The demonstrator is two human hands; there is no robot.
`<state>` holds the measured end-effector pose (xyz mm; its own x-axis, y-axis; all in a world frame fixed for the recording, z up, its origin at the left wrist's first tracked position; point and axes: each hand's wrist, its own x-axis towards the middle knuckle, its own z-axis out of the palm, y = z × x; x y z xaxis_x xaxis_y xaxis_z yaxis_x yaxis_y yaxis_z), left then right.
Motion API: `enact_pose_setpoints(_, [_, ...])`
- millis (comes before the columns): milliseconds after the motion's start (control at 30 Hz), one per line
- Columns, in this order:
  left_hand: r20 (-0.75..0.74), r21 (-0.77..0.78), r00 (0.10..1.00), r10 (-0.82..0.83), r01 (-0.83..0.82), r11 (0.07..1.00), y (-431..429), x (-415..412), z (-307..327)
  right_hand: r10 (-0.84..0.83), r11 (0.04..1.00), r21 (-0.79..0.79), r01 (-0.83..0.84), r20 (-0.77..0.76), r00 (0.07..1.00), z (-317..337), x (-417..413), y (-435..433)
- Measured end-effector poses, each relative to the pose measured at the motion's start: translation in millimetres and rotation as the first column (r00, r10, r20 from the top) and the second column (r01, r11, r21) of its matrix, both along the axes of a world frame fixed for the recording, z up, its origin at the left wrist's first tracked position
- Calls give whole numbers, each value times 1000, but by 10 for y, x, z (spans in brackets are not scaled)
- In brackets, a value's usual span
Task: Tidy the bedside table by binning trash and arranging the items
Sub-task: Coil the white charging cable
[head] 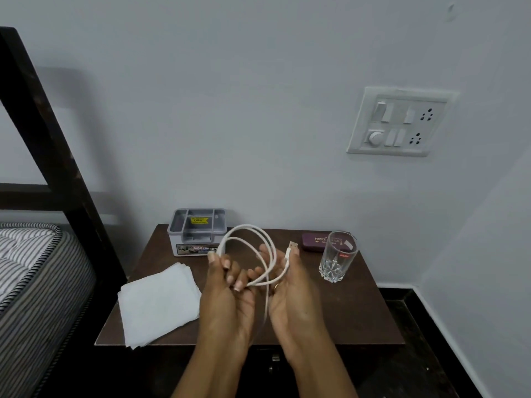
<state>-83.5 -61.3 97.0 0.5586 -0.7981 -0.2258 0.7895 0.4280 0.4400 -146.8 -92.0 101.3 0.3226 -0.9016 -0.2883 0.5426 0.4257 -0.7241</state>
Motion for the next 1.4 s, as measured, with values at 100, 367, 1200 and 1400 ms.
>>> enact_pose_setpoints(100, [193, 158, 973, -127, 97, 983, 14, -4, 18, -39, 983, -183, -13, -282, 959, 10, -47, -37])
enact_pose_setpoints(367, [233, 233, 908, -349, 297, 926, 127, 40, 106, -111, 939, -342, -14, -343, 933, 39, -213, -43])
enact_pose_setpoints(1200, [591, 557, 527, -610, 281, 782, 230, 237, -34, 27, 720, -531, -446, -621, 783, 17, -424, -108])
enact_pose_setpoints(1400, [534, 588, 464, -707, 397, 705, 258, 241, -59, 94, 646, -493, -582, -706, 702, -18, -447, -118])
